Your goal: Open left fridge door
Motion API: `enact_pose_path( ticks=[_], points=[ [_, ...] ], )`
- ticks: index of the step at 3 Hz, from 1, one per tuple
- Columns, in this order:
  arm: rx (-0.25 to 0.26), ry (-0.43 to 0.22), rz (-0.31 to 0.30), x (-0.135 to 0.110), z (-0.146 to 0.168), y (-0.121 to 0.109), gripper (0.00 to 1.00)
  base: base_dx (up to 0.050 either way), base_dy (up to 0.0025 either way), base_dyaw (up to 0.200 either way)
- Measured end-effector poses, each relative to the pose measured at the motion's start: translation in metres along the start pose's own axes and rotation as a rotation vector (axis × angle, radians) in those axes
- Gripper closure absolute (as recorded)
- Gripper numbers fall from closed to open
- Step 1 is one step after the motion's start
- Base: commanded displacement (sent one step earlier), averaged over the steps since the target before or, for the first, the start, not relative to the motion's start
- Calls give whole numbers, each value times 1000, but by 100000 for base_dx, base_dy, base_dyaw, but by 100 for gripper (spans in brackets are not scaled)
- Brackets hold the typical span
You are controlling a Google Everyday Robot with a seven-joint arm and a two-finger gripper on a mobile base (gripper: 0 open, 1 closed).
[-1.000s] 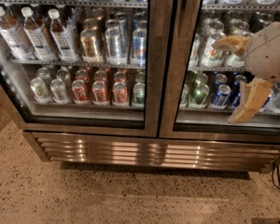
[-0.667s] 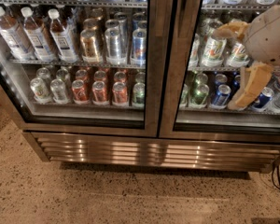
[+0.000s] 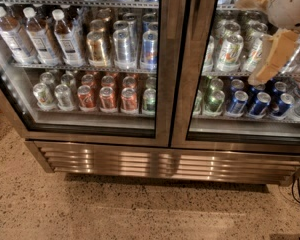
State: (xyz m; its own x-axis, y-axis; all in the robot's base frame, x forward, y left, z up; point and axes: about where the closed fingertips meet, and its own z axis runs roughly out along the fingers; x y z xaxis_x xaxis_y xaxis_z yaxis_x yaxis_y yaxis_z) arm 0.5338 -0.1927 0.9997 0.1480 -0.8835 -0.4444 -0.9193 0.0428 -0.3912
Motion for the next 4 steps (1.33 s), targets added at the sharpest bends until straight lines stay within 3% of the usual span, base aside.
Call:
enact_pose_path(
  ticks=[1, 2, 3, 4],
  points=[
    [0, -1, 0, 0, 0, 0, 0, 0, 0, 0],
    [-9, -111, 0, -1, 5, 0, 0, 0, 0, 0],
    [-13, -352, 7, 15, 12, -1, 0, 0, 0, 0],
    [-20, -443, 28, 8, 16, -4, 0, 0, 0, 0]
  ],
)
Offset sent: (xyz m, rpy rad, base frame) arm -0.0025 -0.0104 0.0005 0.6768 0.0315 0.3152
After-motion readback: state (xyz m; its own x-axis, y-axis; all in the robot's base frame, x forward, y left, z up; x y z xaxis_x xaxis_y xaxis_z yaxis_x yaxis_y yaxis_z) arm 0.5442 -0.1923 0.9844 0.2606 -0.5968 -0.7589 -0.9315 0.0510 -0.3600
